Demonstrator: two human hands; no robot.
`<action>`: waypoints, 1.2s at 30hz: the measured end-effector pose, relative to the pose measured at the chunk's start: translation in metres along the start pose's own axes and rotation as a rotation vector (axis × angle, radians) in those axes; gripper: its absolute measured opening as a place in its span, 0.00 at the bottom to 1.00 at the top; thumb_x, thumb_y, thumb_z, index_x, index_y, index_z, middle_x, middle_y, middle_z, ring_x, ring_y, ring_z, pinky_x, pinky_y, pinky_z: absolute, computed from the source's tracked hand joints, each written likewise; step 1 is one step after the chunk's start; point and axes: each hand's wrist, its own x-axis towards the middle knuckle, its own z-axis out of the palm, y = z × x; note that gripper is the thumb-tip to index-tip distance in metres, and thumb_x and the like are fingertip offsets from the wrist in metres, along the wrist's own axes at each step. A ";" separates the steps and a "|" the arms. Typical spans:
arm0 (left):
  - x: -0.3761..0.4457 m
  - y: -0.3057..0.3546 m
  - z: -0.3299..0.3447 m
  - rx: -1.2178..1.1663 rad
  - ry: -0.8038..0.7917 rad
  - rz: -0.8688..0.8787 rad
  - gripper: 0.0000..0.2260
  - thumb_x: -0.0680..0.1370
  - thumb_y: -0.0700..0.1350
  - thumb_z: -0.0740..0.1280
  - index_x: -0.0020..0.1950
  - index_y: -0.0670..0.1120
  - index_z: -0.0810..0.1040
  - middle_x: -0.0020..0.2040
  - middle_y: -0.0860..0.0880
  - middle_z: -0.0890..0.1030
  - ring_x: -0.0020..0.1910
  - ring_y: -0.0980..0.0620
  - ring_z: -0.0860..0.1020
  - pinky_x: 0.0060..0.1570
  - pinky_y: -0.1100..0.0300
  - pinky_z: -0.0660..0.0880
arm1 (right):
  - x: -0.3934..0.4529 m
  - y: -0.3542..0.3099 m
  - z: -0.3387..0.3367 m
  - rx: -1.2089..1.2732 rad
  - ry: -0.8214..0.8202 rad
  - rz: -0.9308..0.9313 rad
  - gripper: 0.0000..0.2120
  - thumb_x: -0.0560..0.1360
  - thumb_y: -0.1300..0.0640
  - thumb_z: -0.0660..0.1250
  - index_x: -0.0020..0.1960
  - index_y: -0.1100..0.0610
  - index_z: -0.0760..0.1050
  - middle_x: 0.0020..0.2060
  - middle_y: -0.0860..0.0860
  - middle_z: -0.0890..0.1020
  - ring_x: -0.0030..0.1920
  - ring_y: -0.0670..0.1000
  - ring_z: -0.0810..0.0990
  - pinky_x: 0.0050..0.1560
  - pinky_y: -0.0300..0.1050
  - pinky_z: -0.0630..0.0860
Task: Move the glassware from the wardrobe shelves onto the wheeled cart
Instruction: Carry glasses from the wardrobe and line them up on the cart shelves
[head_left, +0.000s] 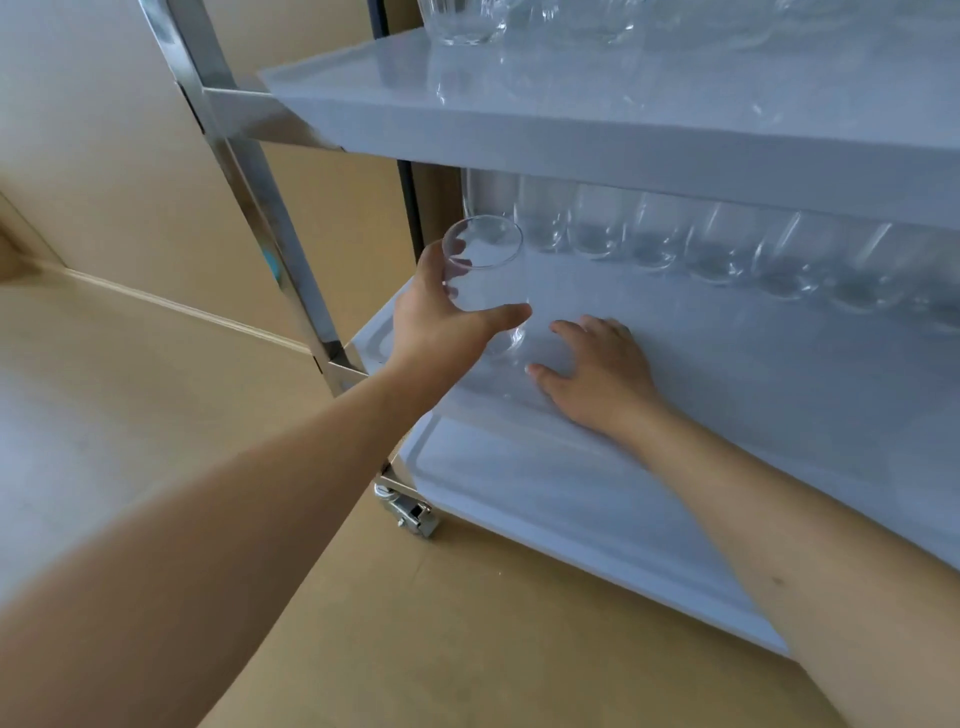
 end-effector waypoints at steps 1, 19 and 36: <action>0.004 -0.003 0.002 -0.004 0.007 0.004 0.33 0.64 0.54 0.82 0.63 0.62 0.70 0.57 0.61 0.77 0.54 0.61 0.75 0.47 0.64 0.71 | 0.008 0.001 0.001 -0.034 -0.027 0.007 0.35 0.77 0.32 0.58 0.79 0.47 0.60 0.79 0.54 0.61 0.80 0.59 0.54 0.78 0.54 0.52; 0.072 -0.031 0.046 -0.183 0.137 0.017 0.34 0.65 0.52 0.83 0.62 0.68 0.68 0.55 0.67 0.75 0.60 0.57 0.76 0.57 0.58 0.75 | 0.016 0.009 0.018 -0.095 -0.040 -0.021 0.35 0.77 0.28 0.47 0.79 0.41 0.56 0.82 0.52 0.52 0.81 0.58 0.47 0.79 0.55 0.42; 0.139 -0.046 0.056 -0.222 0.112 0.046 0.38 0.66 0.48 0.83 0.73 0.54 0.71 0.63 0.51 0.79 0.63 0.51 0.78 0.66 0.51 0.75 | 0.012 0.002 0.015 -0.109 -0.032 -0.011 0.34 0.77 0.29 0.47 0.79 0.41 0.56 0.82 0.50 0.52 0.81 0.56 0.48 0.80 0.54 0.43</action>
